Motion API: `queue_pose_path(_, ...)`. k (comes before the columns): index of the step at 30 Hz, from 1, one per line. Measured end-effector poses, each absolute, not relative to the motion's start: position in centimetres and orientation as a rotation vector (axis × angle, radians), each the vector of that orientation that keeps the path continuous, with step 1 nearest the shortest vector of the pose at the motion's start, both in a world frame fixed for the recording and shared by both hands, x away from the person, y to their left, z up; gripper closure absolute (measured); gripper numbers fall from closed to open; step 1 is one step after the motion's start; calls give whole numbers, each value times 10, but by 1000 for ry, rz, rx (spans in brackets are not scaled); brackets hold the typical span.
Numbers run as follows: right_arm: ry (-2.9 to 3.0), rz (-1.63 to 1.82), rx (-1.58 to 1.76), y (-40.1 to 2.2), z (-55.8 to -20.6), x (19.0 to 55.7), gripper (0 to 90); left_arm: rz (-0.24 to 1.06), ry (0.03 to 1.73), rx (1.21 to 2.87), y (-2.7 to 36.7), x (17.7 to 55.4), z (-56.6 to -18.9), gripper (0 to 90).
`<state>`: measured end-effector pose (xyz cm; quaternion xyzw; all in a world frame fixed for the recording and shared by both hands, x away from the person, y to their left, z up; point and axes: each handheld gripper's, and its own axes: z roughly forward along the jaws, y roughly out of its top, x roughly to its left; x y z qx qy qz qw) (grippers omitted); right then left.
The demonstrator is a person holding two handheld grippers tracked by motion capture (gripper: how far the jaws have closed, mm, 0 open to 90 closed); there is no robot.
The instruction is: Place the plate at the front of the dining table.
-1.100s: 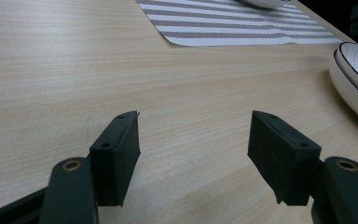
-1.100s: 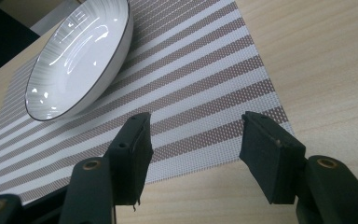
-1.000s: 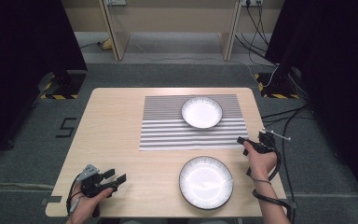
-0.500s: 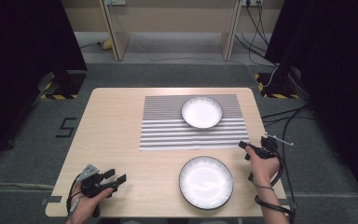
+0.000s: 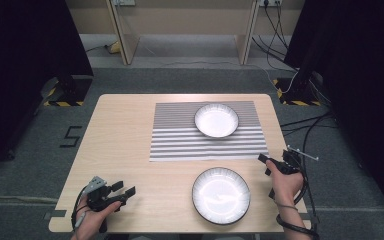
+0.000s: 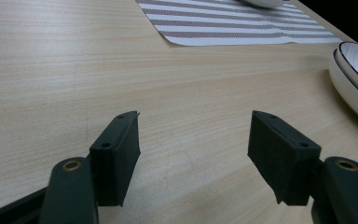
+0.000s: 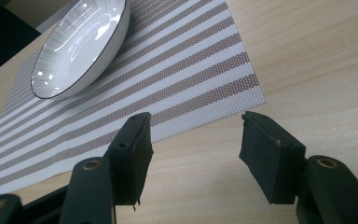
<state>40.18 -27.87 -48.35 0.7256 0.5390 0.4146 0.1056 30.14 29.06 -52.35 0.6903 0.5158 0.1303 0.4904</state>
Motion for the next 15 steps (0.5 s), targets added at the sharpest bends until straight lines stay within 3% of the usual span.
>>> queue_pose_path(15, 1597, 1215, 2122, -283, -484, 387, 431, 319, 1254, 1677, 290, 301, -523, 333)
